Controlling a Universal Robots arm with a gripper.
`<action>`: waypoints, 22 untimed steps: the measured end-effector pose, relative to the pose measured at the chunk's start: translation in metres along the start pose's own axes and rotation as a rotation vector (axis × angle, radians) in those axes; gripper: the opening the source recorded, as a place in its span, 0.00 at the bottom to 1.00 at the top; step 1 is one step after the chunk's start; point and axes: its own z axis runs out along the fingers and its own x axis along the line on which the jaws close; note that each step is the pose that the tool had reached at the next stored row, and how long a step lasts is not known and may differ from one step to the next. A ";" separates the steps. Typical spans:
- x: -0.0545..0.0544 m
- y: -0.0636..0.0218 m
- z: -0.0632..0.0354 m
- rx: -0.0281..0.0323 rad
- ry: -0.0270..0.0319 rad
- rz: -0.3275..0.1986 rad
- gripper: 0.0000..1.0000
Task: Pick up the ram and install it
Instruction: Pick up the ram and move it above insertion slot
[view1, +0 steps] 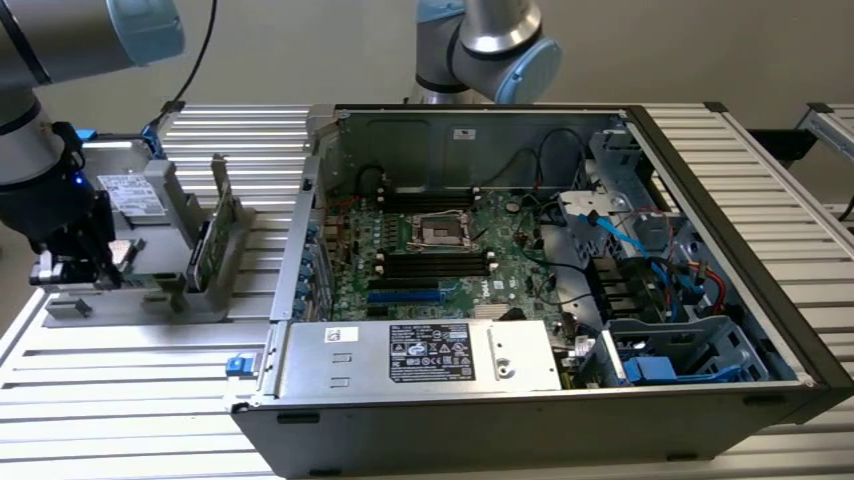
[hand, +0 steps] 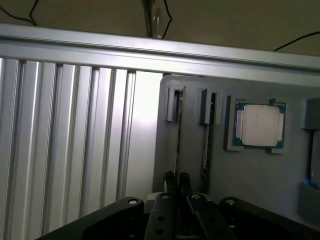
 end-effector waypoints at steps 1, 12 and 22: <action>0.000 -0.0006 -0.0034 -0.0005 -0.0008 0.000 0.14; 0.001 -0.0177 -0.0376 -0.0094 -0.0177 -0.009 0.14; 0.003 -0.0420 -0.0733 -0.0118 -0.0365 -0.018 0.14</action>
